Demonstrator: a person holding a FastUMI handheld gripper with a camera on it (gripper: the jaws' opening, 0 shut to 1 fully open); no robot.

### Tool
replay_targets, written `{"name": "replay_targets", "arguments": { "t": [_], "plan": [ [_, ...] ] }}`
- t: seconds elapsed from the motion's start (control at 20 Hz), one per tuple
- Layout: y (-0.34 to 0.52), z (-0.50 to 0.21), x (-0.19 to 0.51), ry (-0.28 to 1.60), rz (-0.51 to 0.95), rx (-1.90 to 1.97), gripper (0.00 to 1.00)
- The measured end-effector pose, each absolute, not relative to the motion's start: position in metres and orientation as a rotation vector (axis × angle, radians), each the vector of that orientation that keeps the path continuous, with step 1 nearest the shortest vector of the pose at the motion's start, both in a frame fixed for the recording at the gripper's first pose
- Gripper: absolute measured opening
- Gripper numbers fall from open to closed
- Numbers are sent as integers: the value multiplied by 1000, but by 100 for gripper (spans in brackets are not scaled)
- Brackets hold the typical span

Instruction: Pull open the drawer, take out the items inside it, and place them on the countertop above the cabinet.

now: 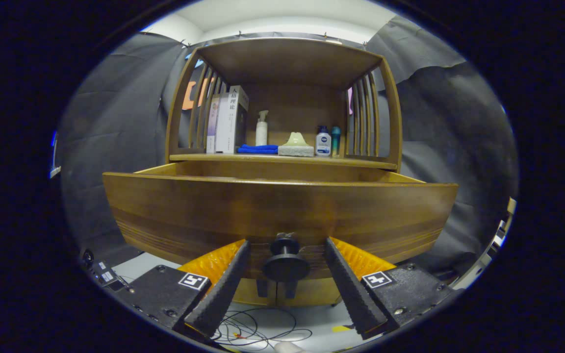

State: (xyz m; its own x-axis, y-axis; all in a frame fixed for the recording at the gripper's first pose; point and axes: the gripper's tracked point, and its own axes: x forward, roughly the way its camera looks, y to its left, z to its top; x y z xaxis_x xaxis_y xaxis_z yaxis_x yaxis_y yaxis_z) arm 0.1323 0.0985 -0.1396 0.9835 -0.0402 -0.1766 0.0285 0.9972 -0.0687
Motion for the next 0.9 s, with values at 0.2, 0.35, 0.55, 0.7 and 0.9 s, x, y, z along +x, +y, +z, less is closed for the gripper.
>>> {"name": "replay_targets", "arguments": {
  "t": [0.2,0.35,0.55,0.7,0.9],
  "plan": [
    [99,-138,151,176,-36,-69,99],
    [101,-129,170,142,-39,-72,99],
    [102,-130,190,156,-40,-63,99],
    [102,-131,207,151,-43,-66,99],
    [100,-134,235,160,-44,-56,99]
  ]
}}
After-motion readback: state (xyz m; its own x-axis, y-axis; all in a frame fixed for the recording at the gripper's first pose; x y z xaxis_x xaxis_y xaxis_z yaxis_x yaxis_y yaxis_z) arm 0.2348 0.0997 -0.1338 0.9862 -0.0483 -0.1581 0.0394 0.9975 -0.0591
